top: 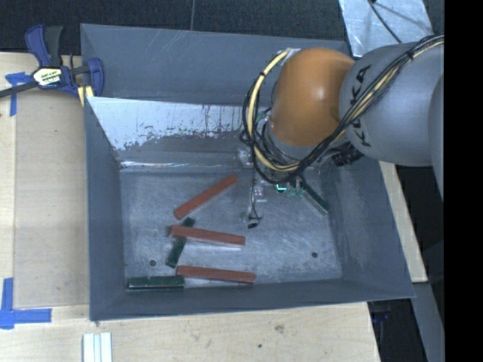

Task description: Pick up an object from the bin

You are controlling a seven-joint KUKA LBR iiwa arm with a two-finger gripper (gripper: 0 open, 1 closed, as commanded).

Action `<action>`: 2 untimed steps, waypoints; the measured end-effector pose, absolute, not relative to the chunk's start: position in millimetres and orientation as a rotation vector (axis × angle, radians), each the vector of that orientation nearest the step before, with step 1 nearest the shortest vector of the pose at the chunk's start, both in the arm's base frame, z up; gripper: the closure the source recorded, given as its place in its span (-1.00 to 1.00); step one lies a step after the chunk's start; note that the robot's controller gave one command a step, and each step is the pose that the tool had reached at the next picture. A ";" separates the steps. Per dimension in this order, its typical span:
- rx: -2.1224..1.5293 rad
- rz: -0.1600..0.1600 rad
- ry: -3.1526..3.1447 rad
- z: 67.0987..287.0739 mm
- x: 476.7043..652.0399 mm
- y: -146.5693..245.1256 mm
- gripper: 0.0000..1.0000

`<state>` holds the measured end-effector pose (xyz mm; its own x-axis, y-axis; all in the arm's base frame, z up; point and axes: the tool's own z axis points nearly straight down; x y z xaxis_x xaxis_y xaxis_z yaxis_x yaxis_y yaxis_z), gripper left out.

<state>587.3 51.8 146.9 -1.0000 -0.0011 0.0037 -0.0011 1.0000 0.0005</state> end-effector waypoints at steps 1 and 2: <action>0.372 -0.002 -3.124 69.9 618.7 101.0 -1.00; 0.369 -0.003 -3.128 71.8 620.2 100.9 1.00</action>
Offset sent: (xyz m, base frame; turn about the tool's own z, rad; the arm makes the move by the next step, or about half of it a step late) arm 0.0308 0.0492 -0.0769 -0.2375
